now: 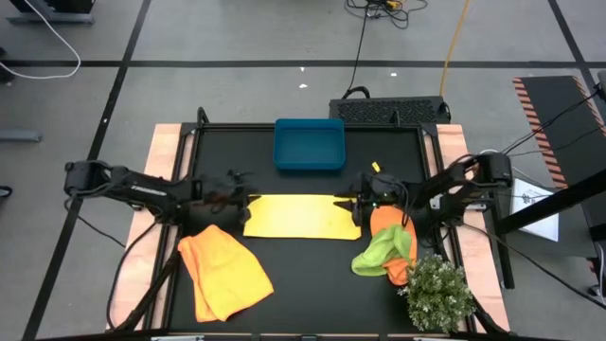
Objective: Fold microfiber towels
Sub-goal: Fold the yellow microfiber towel
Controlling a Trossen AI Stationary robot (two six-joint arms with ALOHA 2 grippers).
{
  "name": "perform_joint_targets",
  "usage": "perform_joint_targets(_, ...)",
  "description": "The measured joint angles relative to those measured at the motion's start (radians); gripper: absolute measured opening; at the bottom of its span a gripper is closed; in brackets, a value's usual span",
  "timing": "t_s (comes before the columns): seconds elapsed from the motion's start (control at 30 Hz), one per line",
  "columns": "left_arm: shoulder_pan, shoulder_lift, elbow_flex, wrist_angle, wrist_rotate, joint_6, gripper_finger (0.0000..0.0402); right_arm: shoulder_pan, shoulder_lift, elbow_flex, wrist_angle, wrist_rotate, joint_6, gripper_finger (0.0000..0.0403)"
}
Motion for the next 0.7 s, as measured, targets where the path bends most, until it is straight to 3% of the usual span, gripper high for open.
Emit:
perform_joint_targets(0.1,0.045,0.0,0.111,-0.201,0.106,0.052,0.0081,-0.037,-0.062,0.0,-0.08,-0.001,-0.019,0.0132)
perform_joint_targets(0.27,0.092,0.004,0.217,-0.274,0.268,0.141,0.0092,-0.115,-0.145,0.034,-0.282,-0.063,-0.051,0.0132)
perform_joint_targets(0.47,0.1,0.014,0.23,-0.28,0.306,0.153,0.0148,-0.189,-0.157,0.153,-0.695,-0.101,-0.104,0.0136)
perform_joint_targets(0.7,0.088,0.014,0.23,-0.271,0.308,0.133,0.0196,-0.254,-0.157,0.171,-0.746,-0.313,-0.072,0.0167)
